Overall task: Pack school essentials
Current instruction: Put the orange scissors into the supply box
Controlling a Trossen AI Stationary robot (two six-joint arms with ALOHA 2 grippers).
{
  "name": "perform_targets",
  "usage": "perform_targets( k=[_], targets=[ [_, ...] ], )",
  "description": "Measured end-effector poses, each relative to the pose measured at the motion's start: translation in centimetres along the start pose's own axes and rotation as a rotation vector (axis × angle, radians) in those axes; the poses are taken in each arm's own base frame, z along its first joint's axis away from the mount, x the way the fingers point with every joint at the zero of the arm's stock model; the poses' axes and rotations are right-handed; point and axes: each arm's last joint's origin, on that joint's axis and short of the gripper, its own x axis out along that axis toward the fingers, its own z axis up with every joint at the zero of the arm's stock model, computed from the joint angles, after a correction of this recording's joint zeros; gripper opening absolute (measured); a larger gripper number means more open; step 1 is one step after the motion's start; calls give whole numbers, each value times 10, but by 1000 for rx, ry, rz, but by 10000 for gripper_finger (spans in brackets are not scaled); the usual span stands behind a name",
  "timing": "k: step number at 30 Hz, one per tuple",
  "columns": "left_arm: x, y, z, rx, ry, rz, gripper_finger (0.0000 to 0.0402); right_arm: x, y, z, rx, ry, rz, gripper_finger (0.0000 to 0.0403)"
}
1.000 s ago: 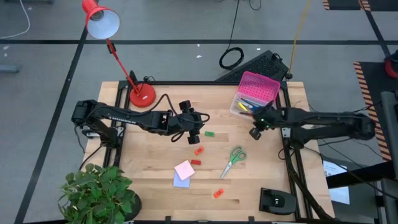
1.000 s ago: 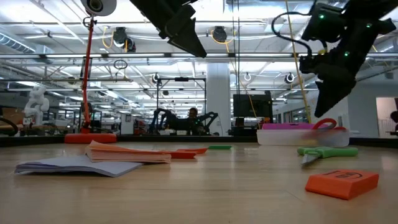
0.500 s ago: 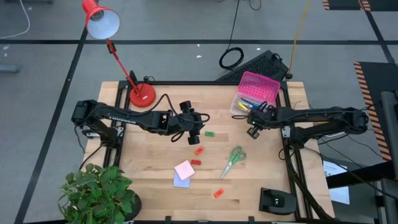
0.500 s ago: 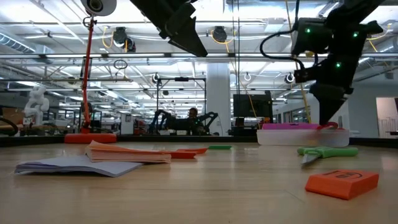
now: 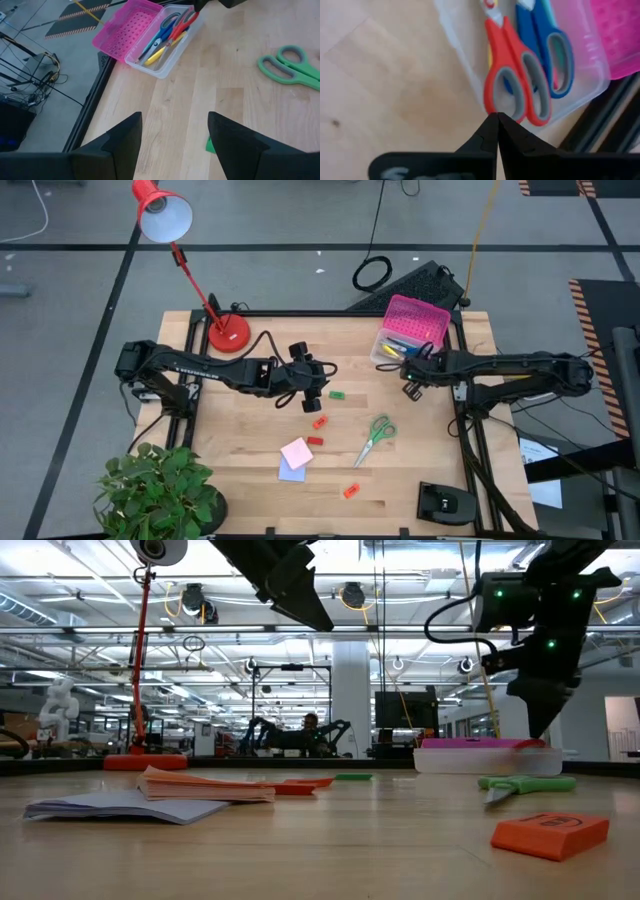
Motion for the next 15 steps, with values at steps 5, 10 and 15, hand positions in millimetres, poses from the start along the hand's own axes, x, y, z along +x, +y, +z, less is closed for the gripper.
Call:
perform_targets(
  k=[5, 10, 15],
  targets=[
    [0, 0, 0, -2, -3, 0, 230, 1, -2, 1, 6, -25, -49, 0],
    [0, 0, 0, -2, -4, 0, 230, 0, 0, 1, 2, 3, 16, 0],
    [0, 0, 0, -2, -3, 0, 230, 0, 2, 0, 5, 26, 64, 0]
  ],
)
